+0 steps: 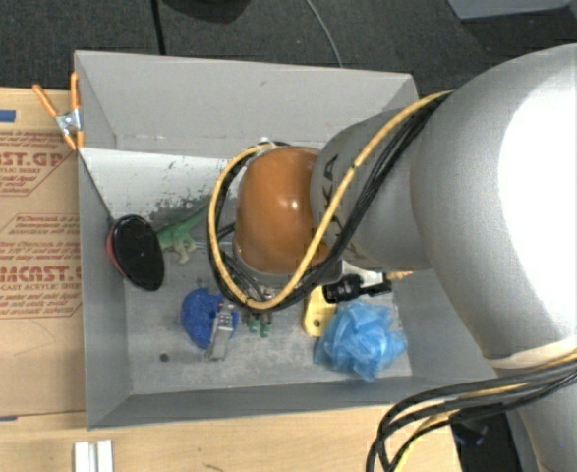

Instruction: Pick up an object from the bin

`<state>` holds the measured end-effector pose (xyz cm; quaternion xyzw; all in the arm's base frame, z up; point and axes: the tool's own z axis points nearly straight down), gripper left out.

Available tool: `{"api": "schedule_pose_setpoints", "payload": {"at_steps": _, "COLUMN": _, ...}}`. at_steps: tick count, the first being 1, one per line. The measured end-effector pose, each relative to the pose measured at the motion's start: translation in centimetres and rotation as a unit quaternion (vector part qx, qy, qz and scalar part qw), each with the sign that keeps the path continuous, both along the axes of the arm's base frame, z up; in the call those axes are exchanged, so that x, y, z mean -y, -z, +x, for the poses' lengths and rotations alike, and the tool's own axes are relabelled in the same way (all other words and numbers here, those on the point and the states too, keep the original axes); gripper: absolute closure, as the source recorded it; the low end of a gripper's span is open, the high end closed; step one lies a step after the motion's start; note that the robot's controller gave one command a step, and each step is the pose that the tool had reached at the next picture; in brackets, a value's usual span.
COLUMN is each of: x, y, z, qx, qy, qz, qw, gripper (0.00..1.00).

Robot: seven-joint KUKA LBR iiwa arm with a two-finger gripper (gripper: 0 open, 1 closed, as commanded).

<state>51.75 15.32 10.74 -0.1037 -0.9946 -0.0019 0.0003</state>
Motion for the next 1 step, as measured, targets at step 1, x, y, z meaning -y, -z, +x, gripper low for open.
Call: {"api": "schedule_pose_setpoints", "payload": {"at_steps": 1, "x": 0.42, "y": 2.89, "z": 0.49, "qx": 0.0015, "qy": 0.014, "qz": 0.000, "qw": 0.9999, "gripper": 0.00}}
